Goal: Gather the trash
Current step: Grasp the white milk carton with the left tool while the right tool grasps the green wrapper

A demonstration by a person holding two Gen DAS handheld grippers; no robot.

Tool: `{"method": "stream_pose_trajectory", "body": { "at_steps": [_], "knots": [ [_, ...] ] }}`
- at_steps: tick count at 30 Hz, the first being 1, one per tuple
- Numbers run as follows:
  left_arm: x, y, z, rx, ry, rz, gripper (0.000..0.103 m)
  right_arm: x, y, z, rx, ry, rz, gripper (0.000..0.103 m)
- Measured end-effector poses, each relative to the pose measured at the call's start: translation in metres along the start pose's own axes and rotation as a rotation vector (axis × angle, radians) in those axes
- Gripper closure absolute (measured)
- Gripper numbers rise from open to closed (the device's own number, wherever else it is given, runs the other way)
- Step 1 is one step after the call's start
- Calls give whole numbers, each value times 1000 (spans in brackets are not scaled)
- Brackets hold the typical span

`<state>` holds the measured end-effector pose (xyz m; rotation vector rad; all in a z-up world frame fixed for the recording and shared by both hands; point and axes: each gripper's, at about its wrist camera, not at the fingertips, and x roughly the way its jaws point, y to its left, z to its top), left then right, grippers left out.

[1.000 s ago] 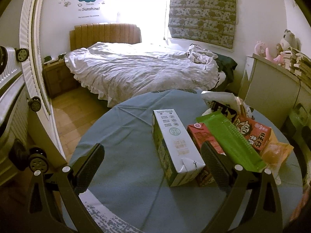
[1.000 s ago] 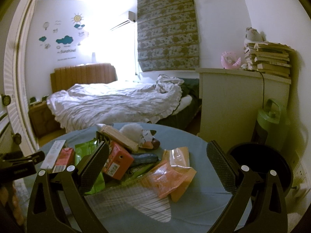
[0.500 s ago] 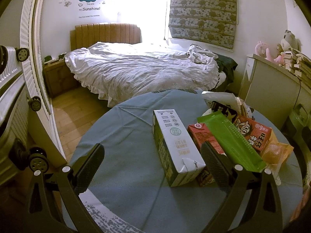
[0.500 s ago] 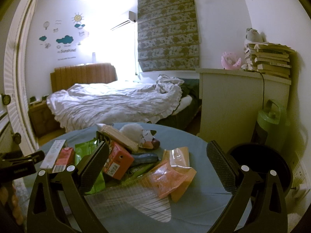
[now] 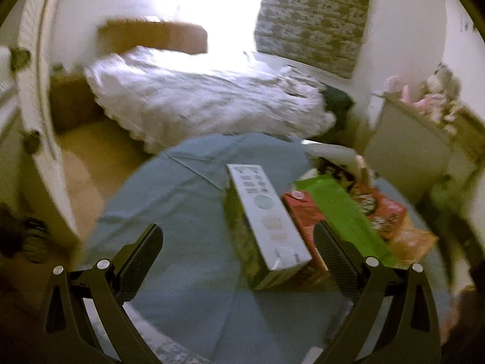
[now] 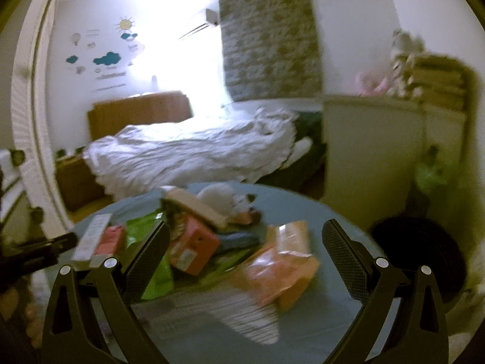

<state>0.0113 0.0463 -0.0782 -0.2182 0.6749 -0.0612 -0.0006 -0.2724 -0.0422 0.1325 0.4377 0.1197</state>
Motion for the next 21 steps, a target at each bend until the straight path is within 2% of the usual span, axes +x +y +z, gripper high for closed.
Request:
{"method": "stream_pose_trajectory", "body": {
  "at_steps": [2,5,6,8,9,14,16,18,21],
  "knots": [
    [10,4,4,-5,49,-27,6,4,10,2,-39,41,55,13],
    [24,6,11,-20,97,-74,10,15,33,2,-128,114,119,33],
    [28,5,12,-17,109,-85,18,20,42,1,-160,144,130,39],
    [41,3,17,-6,151,-103,35,30,56,-1,-213,186,151,44],
    [46,3,19,-8,164,-116,35,34,64,-4,-256,217,163,46],
    [66,6,30,-24,213,-137,37,52,92,-18,-390,307,166,47],
    [71,12,30,-61,251,-167,37,61,98,-22,-405,341,159,46],
    [73,13,28,-72,264,-172,35,72,98,-24,-399,389,166,40],
    [73,10,29,-47,264,-167,36,80,100,-28,-399,419,162,42]
  ]
}}
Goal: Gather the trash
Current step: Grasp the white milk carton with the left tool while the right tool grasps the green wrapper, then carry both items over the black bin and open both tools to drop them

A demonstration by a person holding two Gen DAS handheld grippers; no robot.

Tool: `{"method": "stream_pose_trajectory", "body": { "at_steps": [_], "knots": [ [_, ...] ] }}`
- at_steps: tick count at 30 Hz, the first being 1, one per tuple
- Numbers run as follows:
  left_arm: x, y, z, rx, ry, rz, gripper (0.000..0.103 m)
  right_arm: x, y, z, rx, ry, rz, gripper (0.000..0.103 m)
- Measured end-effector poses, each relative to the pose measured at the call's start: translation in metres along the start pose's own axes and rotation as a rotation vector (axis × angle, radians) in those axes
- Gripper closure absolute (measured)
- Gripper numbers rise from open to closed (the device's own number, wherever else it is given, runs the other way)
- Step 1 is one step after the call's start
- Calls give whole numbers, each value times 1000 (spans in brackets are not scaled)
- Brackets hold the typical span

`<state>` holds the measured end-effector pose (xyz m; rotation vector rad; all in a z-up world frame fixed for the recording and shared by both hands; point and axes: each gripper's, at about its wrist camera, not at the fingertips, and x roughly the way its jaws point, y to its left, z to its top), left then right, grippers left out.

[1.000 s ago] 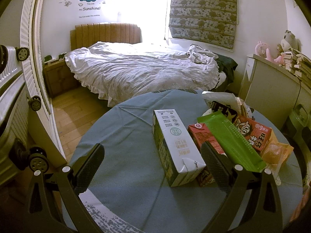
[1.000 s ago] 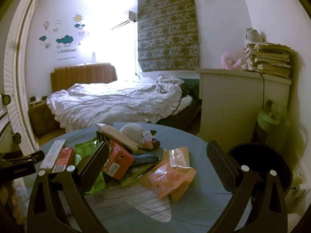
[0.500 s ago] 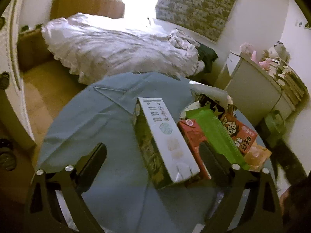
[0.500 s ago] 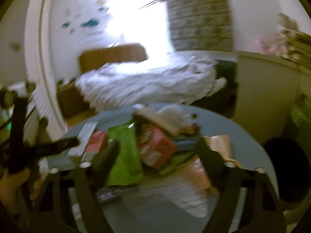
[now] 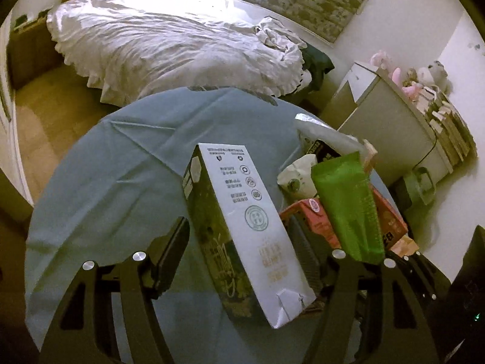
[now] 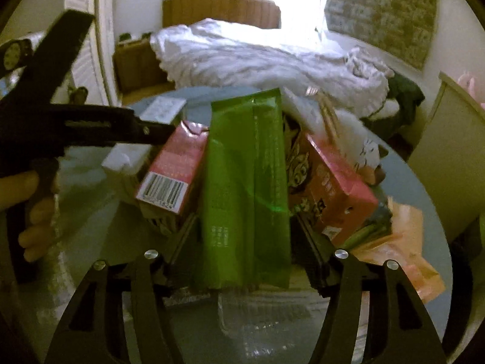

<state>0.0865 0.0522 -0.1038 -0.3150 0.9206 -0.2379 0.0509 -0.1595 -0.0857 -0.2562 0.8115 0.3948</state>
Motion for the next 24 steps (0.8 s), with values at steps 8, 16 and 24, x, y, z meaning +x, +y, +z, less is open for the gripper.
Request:
{"method": "stream_pose_trajectory", "body": {
  "at_steps": [8,16,24],
  "knots": [
    [-6,5,-1,-13,-29,-17,51,-24,-5,-1,45,-52,40,68],
    [-34,13,-9,-35,-64,-57,60,-53,-35,-14,178,-116,138,77],
    [-74,-18,-9,30,-122,-87,60,-88,-52,-25,245,-233,197,79]
  ]
}}
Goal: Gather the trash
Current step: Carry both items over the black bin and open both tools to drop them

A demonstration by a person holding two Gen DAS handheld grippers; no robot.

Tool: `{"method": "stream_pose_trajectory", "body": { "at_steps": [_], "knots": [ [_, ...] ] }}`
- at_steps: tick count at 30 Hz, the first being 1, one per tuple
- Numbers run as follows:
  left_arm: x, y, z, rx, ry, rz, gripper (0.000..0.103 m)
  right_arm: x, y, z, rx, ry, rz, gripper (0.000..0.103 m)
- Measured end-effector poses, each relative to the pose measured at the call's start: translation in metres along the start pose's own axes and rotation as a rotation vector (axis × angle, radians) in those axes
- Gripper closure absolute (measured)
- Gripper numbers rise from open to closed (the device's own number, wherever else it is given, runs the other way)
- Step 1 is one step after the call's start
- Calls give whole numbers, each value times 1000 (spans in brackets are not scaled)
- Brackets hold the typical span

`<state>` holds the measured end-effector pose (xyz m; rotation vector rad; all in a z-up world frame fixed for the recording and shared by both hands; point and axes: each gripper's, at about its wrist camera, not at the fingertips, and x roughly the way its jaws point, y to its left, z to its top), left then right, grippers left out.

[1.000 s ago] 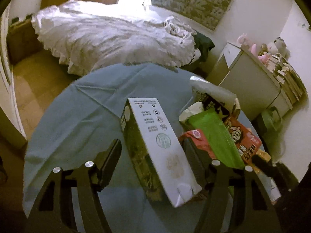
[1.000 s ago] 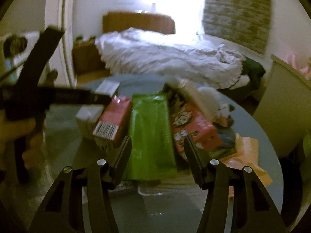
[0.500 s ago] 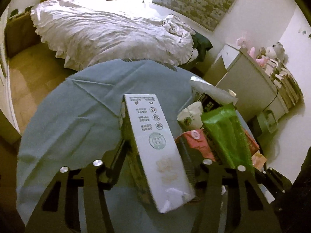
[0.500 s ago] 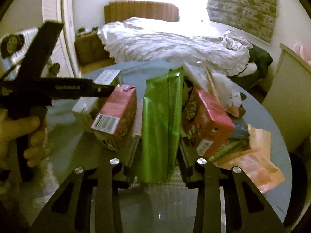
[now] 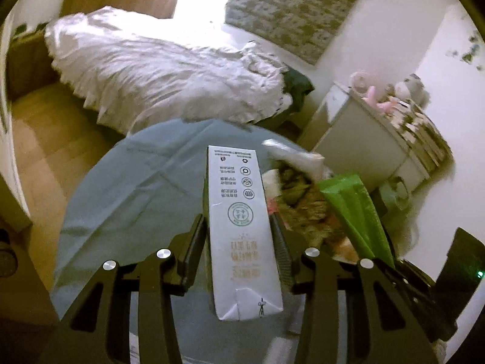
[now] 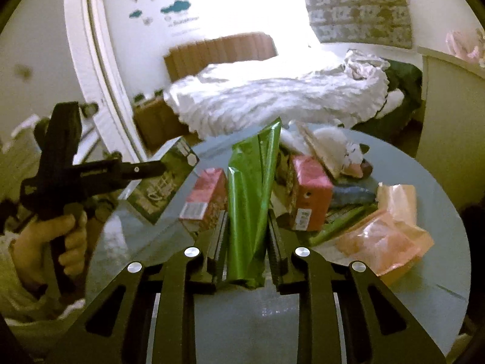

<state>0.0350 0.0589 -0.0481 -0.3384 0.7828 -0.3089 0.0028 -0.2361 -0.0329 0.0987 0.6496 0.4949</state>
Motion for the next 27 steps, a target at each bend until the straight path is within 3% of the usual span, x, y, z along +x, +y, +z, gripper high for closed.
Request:
{"method": "stream_pose_trajectory", "body": {
  "at_steps": [6,9,13,15,20,27],
  "knots": [
    [7,-82,7,120,6,-140,60,-65,-68,-3,192,-168,-69,79],
    [34,-146,5,203,48,-255,60,-104,-127,-19,325,-248,-191,79],
    [79,-222,-7,280,113,-383,60,-137,-209,-55,509,-276,-360,78],
    [108,-260,-17,299,167,-447,60,-143,-240,-74,577,-272,-404,78],
    [166,-325,-41,346,259,-501,60,-139,-294,-115,720,-234,-435,78],
    [225,-371,-63,412,348,-493,60,-138,-308,-122,755,-207,-456,78]
  ]
}}
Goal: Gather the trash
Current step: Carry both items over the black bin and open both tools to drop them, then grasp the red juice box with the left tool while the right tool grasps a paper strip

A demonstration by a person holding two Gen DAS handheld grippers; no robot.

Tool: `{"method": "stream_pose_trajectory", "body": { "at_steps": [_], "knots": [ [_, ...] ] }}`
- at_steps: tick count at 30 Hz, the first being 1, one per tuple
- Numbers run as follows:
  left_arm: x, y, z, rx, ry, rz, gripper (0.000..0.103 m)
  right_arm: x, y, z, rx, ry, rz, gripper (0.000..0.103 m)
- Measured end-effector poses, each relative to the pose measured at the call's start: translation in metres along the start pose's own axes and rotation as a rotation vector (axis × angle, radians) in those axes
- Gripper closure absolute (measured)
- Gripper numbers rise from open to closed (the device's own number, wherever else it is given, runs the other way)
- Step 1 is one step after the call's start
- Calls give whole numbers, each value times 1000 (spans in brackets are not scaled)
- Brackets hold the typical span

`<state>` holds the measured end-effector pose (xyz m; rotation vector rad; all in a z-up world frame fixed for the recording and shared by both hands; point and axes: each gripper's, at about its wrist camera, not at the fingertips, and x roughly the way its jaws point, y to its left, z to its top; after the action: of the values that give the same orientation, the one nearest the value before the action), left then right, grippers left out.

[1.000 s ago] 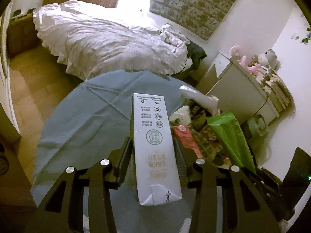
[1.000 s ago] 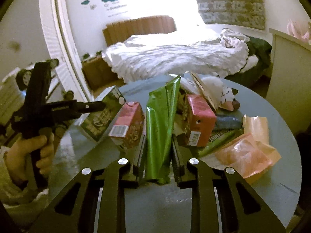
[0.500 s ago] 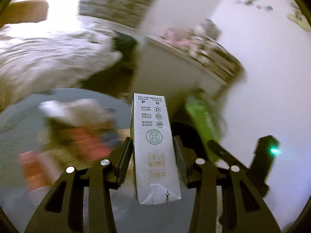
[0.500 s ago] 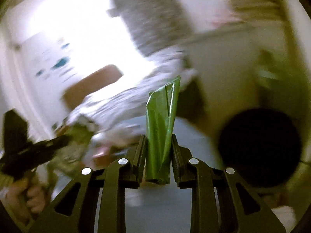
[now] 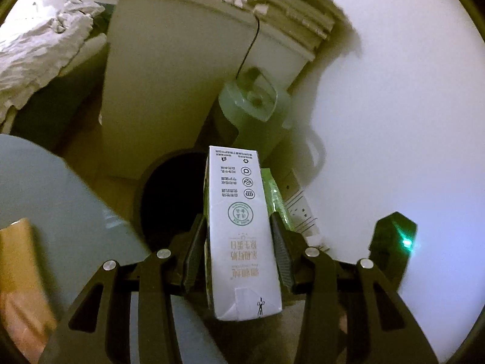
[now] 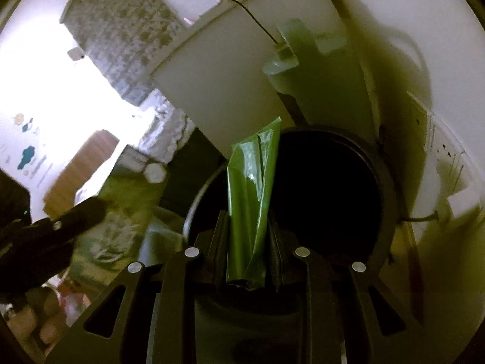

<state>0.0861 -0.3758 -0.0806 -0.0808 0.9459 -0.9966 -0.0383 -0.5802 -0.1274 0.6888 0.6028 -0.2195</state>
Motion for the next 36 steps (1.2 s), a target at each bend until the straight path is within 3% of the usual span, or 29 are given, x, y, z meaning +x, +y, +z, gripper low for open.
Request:
{"method": "stream_pose_trajectory", "body": {
  "at_steps": [3,6,9,10,12,16,18,21,24,30,33,36],
  "knots": [
    [20,-3,2,12,38,11,60,-2,-13,4,24,-2,1,77],
    [27,-8,2,37,53,33,58,-5,-20,9,39,-8,-5,63],
    [31,-13,1,52,65,43,57,-8,-22,12,34,-14,-12,63],
    [31,-14,0,60,67,49,55,-7,-23,13,33,-14,-11,63],
    [30,-15,-1,70,63,62,39,-5,-18,20,33,-15,-10,63],
    [22,-14,-6,65,53,70,36,-8,-21,17,40,-18,-2,62],
    [18,-13,-7,53,51,71,36,-9,-19,18,47,-26,2,49],
    [5,-12,-12,33,38,65,35,-10,-13,18,43,-42,1,41],
    [-19,-11,-19,25,9,69,29,-12,-6,14,20,-54,-7,34],
    [-102,8,-40,-29,-108,119,28,-10,16,-1,-54,-58,-29,27],
    [-157,35,-58,-90,-183,195,28,-8,36,-11,-112,-41,-32,27],
    [-213,73,-83,-164,-254,317,28,-7,66,-22,-179,-14,3,27]
  ]
}}
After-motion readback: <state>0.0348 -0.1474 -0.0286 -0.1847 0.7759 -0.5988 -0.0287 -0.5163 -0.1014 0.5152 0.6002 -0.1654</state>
